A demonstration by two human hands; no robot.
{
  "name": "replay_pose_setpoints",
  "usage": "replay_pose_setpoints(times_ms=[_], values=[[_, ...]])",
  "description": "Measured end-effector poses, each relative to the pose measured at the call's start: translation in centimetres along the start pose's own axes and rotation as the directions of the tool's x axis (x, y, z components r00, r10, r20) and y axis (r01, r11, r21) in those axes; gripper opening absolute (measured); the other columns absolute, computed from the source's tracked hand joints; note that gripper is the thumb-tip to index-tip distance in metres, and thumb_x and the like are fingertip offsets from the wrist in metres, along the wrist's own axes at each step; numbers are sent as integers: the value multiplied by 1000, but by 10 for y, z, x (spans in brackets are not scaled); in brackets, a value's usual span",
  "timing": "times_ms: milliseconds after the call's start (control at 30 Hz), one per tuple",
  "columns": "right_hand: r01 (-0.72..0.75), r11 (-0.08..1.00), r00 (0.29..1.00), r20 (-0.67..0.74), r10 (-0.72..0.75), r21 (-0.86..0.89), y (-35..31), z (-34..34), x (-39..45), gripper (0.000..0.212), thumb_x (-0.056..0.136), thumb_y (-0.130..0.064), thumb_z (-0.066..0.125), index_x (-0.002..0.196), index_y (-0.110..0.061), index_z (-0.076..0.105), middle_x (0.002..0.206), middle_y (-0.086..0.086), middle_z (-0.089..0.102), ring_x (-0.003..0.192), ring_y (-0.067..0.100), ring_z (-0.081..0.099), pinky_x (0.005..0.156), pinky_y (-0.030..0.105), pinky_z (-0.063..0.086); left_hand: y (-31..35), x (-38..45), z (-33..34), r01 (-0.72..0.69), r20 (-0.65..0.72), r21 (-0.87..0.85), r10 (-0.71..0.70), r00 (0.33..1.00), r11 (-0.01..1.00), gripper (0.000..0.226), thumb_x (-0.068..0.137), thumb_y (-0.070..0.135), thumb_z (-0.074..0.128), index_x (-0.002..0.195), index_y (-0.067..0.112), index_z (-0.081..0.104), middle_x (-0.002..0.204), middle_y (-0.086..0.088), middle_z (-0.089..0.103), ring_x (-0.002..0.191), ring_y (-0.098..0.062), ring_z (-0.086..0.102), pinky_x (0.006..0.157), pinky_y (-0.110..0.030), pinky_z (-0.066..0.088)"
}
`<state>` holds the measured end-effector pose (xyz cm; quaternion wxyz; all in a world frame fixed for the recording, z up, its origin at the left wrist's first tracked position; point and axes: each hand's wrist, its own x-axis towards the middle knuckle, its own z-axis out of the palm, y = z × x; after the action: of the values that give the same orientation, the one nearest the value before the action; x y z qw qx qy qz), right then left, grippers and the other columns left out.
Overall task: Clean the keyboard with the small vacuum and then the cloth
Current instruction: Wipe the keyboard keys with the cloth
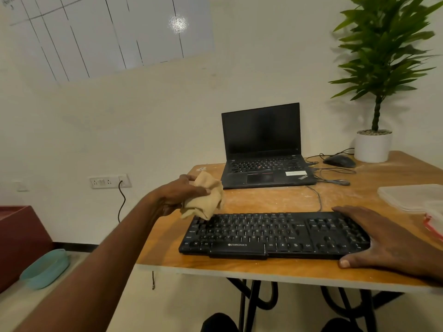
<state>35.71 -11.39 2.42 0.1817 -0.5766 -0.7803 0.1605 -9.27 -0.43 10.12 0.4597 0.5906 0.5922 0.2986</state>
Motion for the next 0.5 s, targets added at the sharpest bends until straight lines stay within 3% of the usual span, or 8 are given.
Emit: replay_pose_setpoints(times_ms=[133, 233, 300, 400, 500], values=[[7, 1000, 1000, 2, -7, 1, 1, 0, 0, 117, 45, -94, 70, 142, -62, 13, 137, -31, 31, 119, -6, 40, 96, 21, 41, 0, 3, -2, -46, -64, 30, 48, 997, 998, 43, 100, 29, 71, 129, -1, 59, 105, -15, 73, 77, -16, 72, 56, -23, 55], [13, 1000, 1000, -1, -13, 0, 2, 0, 0, 114, 46, -95, 69, 140, -64, 12, 138, -30, 32, 120, -4, 41, 100, 25, 43, 2, 1, 0, -64, -136, 97, 77, 988, 993, 24, 105, 25, 63, 105, 2, 69, 83, -8, 71, 67, -13, 65, 54, -24, 49], [12, 1000, 1000, 1, -12, -3, 1, 0, 0, 111, 45, -95, 68, 137, -67, 12, 136, -31, 31, 121, -3, 40, 101, 27, 44, 1, 1, -1, -26, -214, 114, 50, 976, 993, 19, 102, 21, 62, 94, 5, 68, 74, -6, 65, 62, -15, 57, 52, -27, 43], [9, 1000, 1000, 2, -9, -4, -1, -1, -1, 111, 46, -96, 67, 137, -67, 11, 136, -31, 30, 121, -4, 40, 102, 27, 43, 2, 2, -1, -15, -243, 120, 44, 969, 993, 11, 98, 20, 65, 93, 12, 59, 72, -4, 58, 59, -16, 49, 49, -28, 35], [13, 1000, 1000, -2, -13, -3, 0, 0, -1, 115, 46, -95, 68, 142, -63, 12, 138, -30, 31, 121, -3, 40, 100, 26, 44, 2, 0, 2, -45, -235, 32, 52, 971, 998, 24, 97, 12, 68, 86, 21, 49, 77, -5, 57, 60, -15, 48, 42, -25, 34]])
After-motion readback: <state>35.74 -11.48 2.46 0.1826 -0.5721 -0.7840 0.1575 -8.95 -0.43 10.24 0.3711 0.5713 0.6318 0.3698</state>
